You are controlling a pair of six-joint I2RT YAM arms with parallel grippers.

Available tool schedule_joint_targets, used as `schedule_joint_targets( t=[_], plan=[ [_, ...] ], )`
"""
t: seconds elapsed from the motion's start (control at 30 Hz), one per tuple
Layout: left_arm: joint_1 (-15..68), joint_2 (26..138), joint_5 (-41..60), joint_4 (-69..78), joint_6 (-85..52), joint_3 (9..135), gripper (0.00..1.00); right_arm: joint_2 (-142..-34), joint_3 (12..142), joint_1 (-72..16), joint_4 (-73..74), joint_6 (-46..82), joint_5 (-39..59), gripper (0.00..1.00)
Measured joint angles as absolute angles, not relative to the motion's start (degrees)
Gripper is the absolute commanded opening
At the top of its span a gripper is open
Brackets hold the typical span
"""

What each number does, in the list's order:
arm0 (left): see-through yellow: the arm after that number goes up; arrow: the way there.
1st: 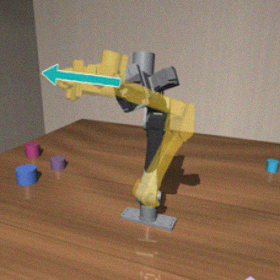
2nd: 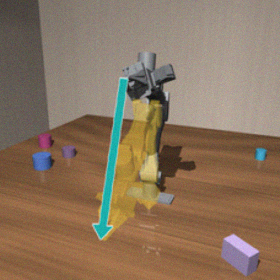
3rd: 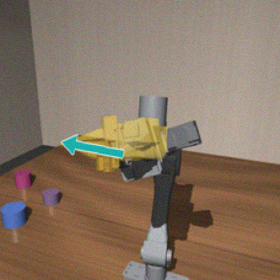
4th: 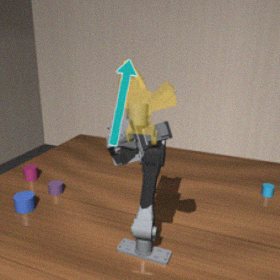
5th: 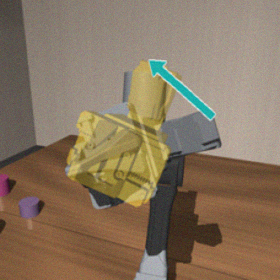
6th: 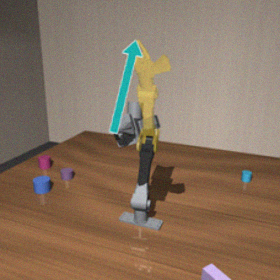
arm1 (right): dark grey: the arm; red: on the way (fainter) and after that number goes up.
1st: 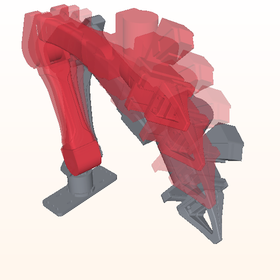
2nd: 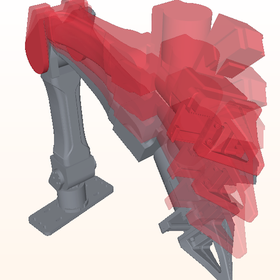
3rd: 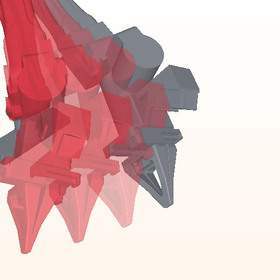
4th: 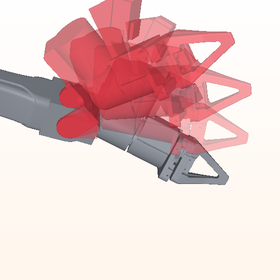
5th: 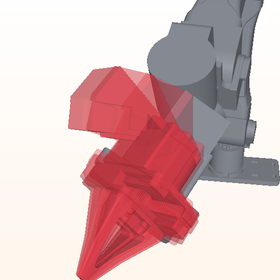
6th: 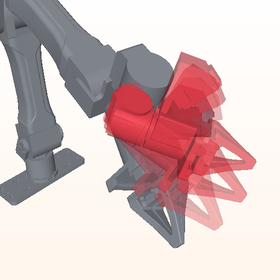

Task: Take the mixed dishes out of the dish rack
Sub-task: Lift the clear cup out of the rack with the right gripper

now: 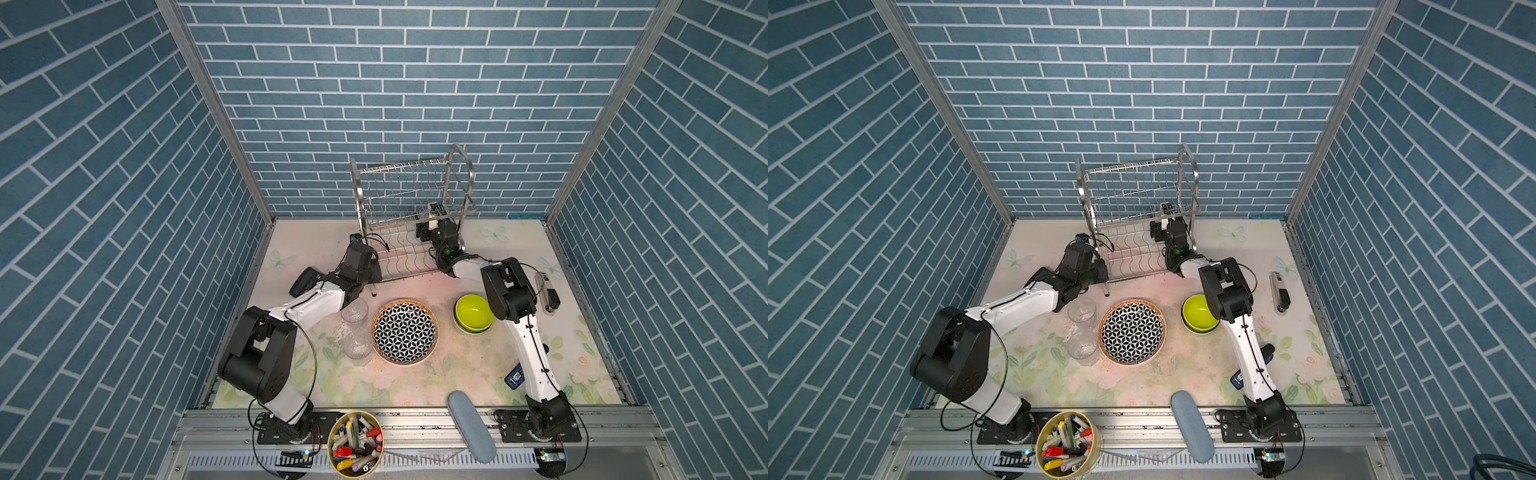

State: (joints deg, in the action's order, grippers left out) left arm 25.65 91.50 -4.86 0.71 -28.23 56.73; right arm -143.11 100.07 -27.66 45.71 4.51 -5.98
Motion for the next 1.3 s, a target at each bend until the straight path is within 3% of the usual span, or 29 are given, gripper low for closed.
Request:
schedule_joint_targets(
  t=[0.27, 0.37, 0.63, 0.73, 0.97, 1.3],
  plan=[
    [25.6, 91.6, -4.9, 0.2, -28.2, 57.2, 0.04, -139.4, 94.6, -27.6, 46.5, 9.1, -3.3, 0.08],
    [25.6, 91.7, -4.9, -0.1, -28.2, 57.4, 0.05, -137.6, 92.3, -27.5, 46.4, 12.1, -1.7, 0.00],
    [25.6, 92.0, -5.1, -0.6, -28.3, 57.9, 0.10, -131.0, 83.9, -27.3, 46.1, 22.6, 2.7, 0.00],
    [25.6, 92.0, -5.1, -0.6, -28.3, 57.9, 0.18, -128.8, 81.2, -27.3, 45.8, 27.4, 4.4, 0.00],
    [26.1, 92.0, -2.1, -4.0, -28.4, 57.9, 0.59, -124.9, 77.2, -27.1, 44.2, 37.5, 9.4, 0.00],
    [26.2, 87.9, -1.2, -5.5, -28.6, 57.5, 0.80, -121.3, 73.9, -27.2, 44.2, 49.7, 15.1, 0.00]
  ],
)
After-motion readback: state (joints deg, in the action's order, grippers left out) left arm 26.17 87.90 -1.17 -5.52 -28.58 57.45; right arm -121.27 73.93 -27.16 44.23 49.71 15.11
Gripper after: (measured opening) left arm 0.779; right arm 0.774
